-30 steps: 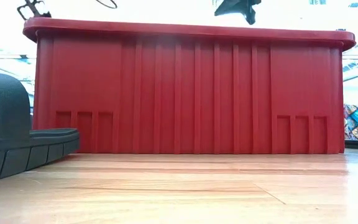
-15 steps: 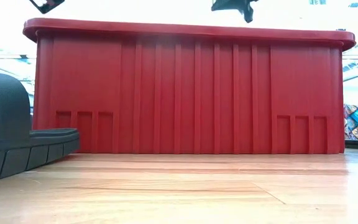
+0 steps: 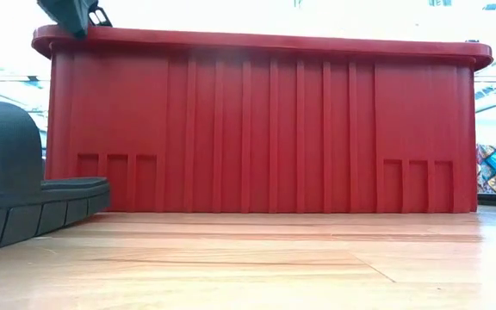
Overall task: Pick and place slides into bin
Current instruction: Adjust the red bin on the table, then put the black slide into the red bin
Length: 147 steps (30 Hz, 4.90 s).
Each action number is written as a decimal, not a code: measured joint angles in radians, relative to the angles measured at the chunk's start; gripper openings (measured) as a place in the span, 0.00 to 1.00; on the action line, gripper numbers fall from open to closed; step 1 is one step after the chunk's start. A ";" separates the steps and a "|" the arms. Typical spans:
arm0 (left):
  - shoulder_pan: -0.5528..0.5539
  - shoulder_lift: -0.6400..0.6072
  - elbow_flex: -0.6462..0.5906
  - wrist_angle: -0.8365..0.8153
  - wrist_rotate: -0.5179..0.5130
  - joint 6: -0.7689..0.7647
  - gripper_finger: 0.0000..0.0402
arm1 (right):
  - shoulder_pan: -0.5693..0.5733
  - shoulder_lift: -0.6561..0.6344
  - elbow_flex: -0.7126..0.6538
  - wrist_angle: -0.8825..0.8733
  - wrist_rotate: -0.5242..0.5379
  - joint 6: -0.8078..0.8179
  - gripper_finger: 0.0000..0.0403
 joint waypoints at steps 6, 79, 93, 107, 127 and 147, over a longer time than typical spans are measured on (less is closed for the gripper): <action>0.041 0.004 0.002 -0.016 -0.018 0.002 0.00 | 0.098 -0.014 0.000 -0.013 0.111 -0.053 0.00; -0.278 0.316 -0.157 0.849 0.488 -0.354 0.02 | 0.176 -0.010 0.001 -0.184 -0.048 -0.064 0.00; -0.128 0.315 0.814 -0.370 0.183 0.038 0.01 | 0.176 -0.010 0.001 -0.242 -0.107 -0.127 0.00; 0.617 0.369 1.096 -0.471 0.376 0.627 0.00 | 0.166 -0.010 0.001 -0.212 0.035 -0.157 0.00; 0.800 0.876 1.101 -0.327 0.630 1.168 0.01 | 0.167 -0.010 0.001 -0.181 0.351 0.029 0.00; 0.803 1.046 1.099 -0.150 0.651 1.096 0.01 | 0.168 -0.010 0.001 -0.178 0.376 0.153 0.00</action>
